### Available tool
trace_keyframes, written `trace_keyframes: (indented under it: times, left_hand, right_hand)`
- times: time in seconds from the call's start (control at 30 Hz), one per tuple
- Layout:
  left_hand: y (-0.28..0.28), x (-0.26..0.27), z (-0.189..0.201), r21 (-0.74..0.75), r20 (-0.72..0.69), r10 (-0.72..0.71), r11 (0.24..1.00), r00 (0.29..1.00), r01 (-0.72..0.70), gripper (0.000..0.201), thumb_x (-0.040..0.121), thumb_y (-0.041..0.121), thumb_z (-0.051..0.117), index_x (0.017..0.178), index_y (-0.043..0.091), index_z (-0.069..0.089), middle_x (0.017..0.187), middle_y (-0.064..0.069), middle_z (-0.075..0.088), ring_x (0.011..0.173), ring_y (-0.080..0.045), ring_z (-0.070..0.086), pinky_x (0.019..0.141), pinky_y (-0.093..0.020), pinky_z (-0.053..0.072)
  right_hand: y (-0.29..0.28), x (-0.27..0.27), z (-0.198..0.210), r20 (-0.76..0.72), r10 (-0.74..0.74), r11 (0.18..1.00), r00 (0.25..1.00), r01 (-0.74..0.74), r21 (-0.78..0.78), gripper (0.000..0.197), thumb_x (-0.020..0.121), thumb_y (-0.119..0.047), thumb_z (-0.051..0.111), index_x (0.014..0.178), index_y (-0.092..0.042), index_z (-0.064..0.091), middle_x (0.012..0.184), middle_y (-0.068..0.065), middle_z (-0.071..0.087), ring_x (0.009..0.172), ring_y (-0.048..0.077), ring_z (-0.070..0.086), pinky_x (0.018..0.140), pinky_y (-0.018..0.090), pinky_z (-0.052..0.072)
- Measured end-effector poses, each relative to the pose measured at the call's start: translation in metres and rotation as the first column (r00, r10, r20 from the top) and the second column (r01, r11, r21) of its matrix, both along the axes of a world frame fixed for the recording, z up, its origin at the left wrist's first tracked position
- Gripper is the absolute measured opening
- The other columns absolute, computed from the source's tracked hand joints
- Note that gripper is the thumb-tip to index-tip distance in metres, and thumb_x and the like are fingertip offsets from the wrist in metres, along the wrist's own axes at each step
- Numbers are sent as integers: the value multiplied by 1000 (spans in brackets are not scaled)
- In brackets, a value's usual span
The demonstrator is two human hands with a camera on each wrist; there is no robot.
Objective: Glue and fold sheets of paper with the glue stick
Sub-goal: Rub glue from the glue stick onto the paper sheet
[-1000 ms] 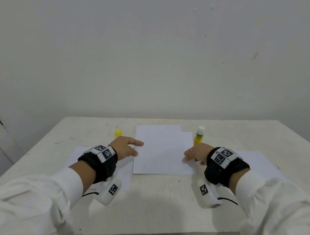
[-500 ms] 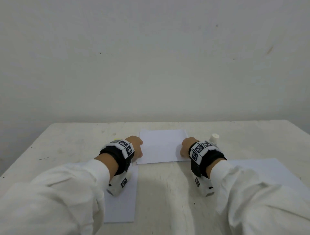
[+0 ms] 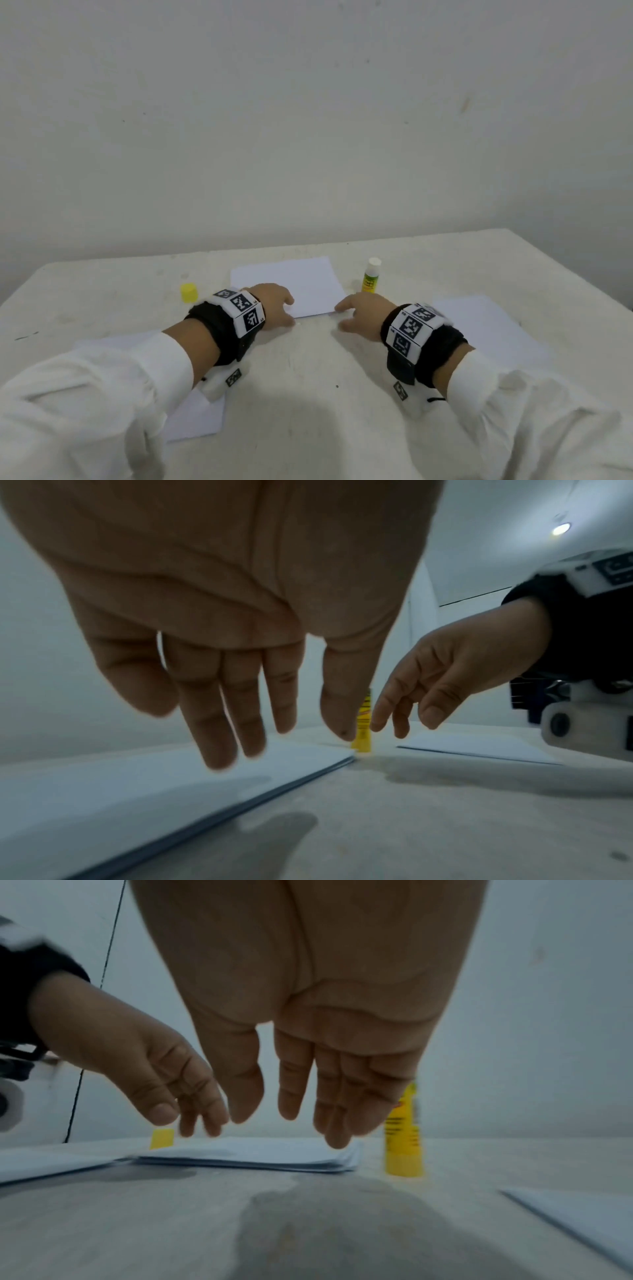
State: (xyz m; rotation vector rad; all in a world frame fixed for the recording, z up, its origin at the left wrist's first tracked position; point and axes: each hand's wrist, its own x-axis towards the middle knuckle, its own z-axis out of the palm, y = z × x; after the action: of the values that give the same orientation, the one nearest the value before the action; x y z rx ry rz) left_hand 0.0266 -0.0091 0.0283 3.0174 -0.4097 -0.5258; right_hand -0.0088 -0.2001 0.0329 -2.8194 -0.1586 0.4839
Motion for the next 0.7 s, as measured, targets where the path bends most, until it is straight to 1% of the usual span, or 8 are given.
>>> trace_keyframes:
  times: [0.1,0.23,0.33,0.43,0.5,0.57,0.63,0.7]
  left_hand:
    - [-42,-19,5,-12,-49,-92,996,995,92,52,92,41,57,137,17,49,137,0,52,125,-18,48,103,-27,36]
    - [-96,-35,2,-30,-72,-143,990,987,141,52,89,42,60,134,18,52,134,1,55,122,-17,50,103,-28,38]
    - [-134,-41,2,-18,-65,-174,985,983,173,55,91,43,58,137,15,49,137,-1,52,125,-19,48,104,-29,38]
    - [-166,-42,-2,13,-60,-159,987,985,160,60,92,46,56,140,12,46,142,-4,46,129,-23,44,104,-31,37]
    - [-183,-41,-8,30,-53,-138,990,989,140,63,92,48,54,140,9,45,142,-8,46,130,-25,44,98,-31,38]
    - [-199,-37,-16,50,-52,-124,991,991,127,68,90,53,53,140,7,43,142,-10,45,130,-26,44,99,-32,38]
    - [-211,-33,-24,67,-54,-116,991,992,119,72,89,58,51,139,6,43,142,-11,46,129,-27,45,102,-34,37]
    - [-222,-30,-30,78,-53,-110,990,993,114,71,89,61,48,132,5,48,135,-12,52,121,-29,51,95,-34,39]
  right_hand:
    - [-49,-25,6,13,-48,999,999,48,-21,42,94,-29,55,135,-19,50,134,0,52,122,16,48,97,21,35]
    - [-126,-46,8,-12,-182,977,983,179,-118,45,94,-28,55,137,-16,47,137,1,50,126,16,46,101,23,34]
    - [-174,-55,5,-47,-275,939,960,258,-227,54,95,-33,53,144,-14,38,149,4,36,136,18,35,108,26,28]
    - [-203,-60,-2,-99,-347,901,933,302,-310,73,93,-48,51,149,-10,24,157,6,21,143,21,22,113,31,21]
    - [-211,-59,-9,-120,-357,893,927,300,-336,79,84,-62,52,141,-8,39,150,11,34,136,26,36,107,35,32]
    - [-214,-56,-18,-141,-332,892,933,262,-368,76,70,-74,53,115,-13,58,134,12,53,116,27,52,90,34,42]
    - [-216,-55,-24,-152,-311,896,938,237,-375,66,78,-65,56,115,-11,60,125,9,58,113,26,55,85,31,40]
    - [-219,-52,-28,-142,-302,902,943,235,-362,58,84,-58,57,120,-12,59,123,8,59,115,26,54,85,30,40]
